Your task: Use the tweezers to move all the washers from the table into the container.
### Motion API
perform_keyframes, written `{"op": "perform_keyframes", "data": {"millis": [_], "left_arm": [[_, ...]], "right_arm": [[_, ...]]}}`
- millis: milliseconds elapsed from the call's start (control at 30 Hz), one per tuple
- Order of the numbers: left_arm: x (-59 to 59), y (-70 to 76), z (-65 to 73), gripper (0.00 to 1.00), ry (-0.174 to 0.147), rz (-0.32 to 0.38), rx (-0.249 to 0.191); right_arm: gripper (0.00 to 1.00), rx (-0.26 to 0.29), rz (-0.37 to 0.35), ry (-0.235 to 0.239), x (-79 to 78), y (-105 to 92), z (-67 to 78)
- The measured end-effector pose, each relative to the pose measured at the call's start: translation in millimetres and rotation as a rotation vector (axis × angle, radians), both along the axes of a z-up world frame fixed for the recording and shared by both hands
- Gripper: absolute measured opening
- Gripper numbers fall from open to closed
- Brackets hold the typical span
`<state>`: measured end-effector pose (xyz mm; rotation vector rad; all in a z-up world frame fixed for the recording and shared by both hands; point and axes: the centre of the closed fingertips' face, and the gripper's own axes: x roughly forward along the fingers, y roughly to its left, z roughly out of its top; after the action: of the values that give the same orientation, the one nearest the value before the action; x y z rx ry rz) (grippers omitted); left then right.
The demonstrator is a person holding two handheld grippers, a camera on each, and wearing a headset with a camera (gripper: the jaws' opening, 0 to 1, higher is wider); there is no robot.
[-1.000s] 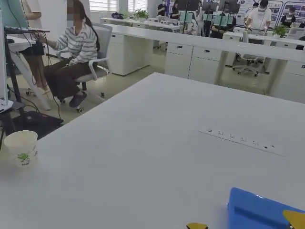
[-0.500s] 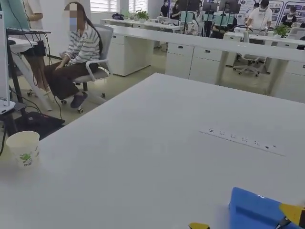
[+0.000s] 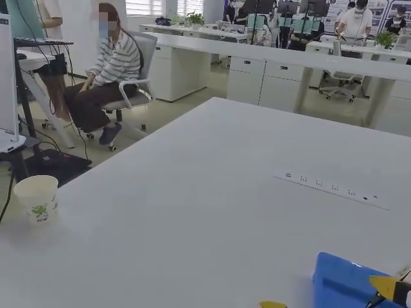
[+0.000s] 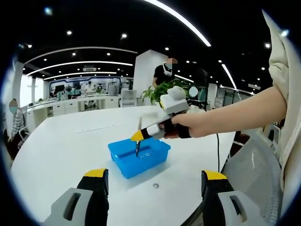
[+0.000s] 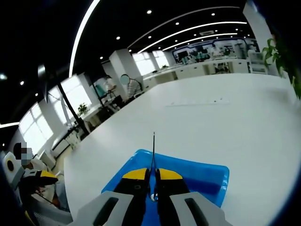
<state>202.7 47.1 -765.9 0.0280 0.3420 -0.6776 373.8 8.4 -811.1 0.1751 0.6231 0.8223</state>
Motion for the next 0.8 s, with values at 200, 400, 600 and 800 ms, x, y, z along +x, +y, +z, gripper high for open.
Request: {"op": "perform_keyframes", "data": {"millis": [200, 400, 600, 800], "left_arm": [[-0.5, -0.7, -0.8, 0.82, 0.003, -0.005, 0.0], [-1.9, -2.8, -2.2, 0.82, 0.006, -0.02, 0.01], [-1.6, -1.7, -2.3, 0.82, 0.01, -0.015, 0.007], [-0.8, -0.1, -2.1, 0.82, 0.01, -0.007, 0.009]], "right_arm": [[0.03, -0.021, 0.006, 0.013, 4.2, 2.7, -10.0], [0.03, -0.043, 0.027, 0.012, 2.0, 4.4, -15.1], [0.03, -0.043, 0.015, 0.005, 3.7, 3.6, -15.7], [0.03, -0.069, 0.038, -0.009, 0.7, 7.2, -16.8]]}}
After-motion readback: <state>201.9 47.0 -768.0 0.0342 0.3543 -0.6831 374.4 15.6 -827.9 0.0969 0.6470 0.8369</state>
